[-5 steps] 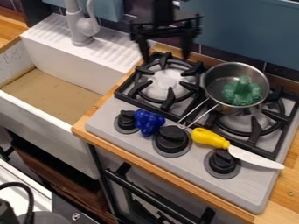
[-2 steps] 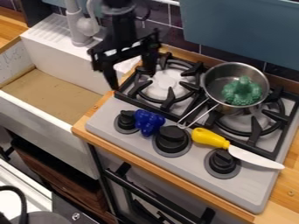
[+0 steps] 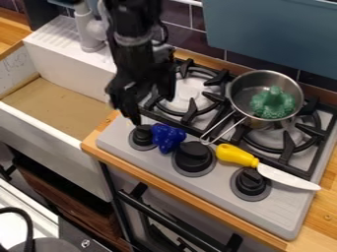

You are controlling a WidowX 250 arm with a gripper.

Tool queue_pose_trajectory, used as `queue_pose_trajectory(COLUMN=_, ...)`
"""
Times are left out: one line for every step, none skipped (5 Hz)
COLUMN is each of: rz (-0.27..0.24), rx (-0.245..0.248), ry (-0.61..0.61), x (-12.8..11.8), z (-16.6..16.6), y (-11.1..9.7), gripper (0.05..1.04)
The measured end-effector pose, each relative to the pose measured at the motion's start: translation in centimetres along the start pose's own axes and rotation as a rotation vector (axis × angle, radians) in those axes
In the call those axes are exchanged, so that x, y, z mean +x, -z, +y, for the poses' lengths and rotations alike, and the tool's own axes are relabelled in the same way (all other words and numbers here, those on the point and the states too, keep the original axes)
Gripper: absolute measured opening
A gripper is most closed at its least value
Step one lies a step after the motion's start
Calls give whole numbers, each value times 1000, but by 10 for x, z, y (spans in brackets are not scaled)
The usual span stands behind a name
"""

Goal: Placed the blue object on the silver pot

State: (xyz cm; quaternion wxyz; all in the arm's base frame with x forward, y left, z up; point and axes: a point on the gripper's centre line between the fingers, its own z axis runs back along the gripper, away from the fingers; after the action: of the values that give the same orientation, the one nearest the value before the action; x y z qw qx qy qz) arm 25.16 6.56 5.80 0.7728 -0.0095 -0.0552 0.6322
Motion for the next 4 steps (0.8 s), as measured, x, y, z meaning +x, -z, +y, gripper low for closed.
queue_pose_trajectory(rz=-17, rx=-47, ry=-71, x=-9, z=0, y=11, gripper=997)
queue_pose_trajectory(rz=-14, rx=-70, ry=-94, x=-15, z=0, y=16, gripper=997)
queue_pose_trajectory(rz=-36, rx=-79, ry=-105, x=-20, z=3, y=22, gripper=997)
queue_pose_trajectory(rz=-54, rx=-87, ry=-133, x=-25, z=0, y=29, gripper=997)
